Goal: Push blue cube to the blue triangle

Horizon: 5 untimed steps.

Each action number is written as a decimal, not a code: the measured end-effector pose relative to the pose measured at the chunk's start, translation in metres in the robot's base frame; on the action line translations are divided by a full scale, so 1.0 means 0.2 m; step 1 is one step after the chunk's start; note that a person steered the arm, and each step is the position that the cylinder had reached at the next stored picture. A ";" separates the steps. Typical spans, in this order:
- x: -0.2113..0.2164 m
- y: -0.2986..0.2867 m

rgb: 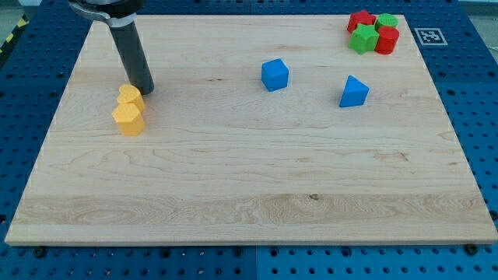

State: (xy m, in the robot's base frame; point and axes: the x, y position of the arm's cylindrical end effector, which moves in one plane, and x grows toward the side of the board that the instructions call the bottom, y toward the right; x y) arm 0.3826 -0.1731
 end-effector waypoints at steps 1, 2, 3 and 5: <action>-0.05 0.00; -0.06 0.00; -0.06 0.00; -0.45 0.15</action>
State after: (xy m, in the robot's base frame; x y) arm 0.2930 -0.1432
